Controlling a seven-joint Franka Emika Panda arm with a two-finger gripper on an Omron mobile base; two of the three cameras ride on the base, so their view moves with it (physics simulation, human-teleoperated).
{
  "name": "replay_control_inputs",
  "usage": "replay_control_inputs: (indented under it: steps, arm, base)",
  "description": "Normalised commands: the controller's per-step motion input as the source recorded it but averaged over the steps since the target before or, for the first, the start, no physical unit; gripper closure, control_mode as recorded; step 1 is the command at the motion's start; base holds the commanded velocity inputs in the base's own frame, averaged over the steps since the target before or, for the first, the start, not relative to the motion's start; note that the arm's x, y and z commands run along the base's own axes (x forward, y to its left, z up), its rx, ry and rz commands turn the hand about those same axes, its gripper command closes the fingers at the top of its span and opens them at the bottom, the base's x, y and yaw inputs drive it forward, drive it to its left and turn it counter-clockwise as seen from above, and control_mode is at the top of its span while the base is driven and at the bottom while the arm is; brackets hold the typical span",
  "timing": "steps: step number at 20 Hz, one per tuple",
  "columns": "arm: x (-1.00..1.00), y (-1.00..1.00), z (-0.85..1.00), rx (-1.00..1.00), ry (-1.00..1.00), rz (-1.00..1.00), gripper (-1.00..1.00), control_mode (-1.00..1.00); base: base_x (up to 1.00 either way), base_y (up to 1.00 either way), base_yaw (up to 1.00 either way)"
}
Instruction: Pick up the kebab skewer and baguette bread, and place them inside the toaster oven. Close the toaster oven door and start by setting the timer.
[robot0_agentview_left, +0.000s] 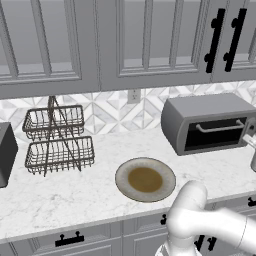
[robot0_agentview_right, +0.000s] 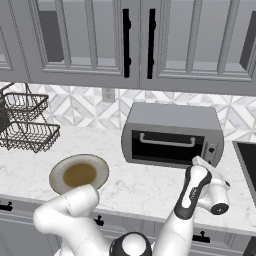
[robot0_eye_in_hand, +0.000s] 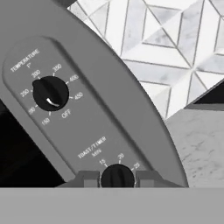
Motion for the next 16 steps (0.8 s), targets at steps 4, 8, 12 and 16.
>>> replay_control_inputs:
  steps: [4, 8, 12, 16]
  arm:
    - [0.0, 0.02, 0.0, 0.14, 0.04, 0.0, 1.0, -1.0]
    - [0.0, 0.02, 0.0, 0.14, 0.02, 0.0, 1.0, -1.0]
    - [0.0, 0.01, 0.0, 0.16, 0.05, 0.0, 1.0, -1.0]
    - [0.0, 0.0, 0.0, 0.17, 0.01, 0.0, 1.0, -1.0]
  base:
    - [0.0, 0.0, 0.0]
    - [0.0, 0.0, 0.0]
    - [0.0, 0.0, 0.0]
    - [0.0, 0.0, 0.0]
